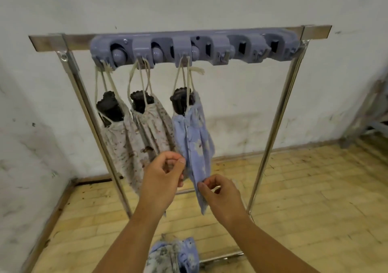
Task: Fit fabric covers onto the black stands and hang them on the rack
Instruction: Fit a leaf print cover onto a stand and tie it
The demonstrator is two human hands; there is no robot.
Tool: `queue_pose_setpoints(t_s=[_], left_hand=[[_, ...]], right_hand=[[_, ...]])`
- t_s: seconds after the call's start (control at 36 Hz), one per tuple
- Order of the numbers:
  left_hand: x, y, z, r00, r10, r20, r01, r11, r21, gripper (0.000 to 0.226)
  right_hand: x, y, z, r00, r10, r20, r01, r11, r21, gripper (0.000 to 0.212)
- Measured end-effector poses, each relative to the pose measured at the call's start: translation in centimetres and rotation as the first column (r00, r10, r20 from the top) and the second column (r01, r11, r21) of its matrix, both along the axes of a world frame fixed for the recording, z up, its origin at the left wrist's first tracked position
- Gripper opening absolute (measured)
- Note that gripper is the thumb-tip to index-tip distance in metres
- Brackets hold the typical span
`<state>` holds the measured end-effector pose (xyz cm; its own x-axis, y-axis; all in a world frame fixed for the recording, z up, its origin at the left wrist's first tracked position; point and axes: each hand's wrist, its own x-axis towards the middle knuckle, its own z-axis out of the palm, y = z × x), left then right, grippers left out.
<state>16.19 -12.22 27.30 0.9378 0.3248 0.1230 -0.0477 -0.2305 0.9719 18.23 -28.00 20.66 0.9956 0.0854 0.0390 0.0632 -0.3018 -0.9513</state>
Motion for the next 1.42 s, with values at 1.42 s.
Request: queue_pose_setpoints(t_s=[1.42], left_hand=[[1.5,7.7,-48.0,0.569,-0.087,-0.818,0.309,0.944,0.114,0.014]], right_hand=[[-7.8,-12.3,-40.0,0.707,-0.229,-0.669,-0.186,0.853,-0.489,0.017]])
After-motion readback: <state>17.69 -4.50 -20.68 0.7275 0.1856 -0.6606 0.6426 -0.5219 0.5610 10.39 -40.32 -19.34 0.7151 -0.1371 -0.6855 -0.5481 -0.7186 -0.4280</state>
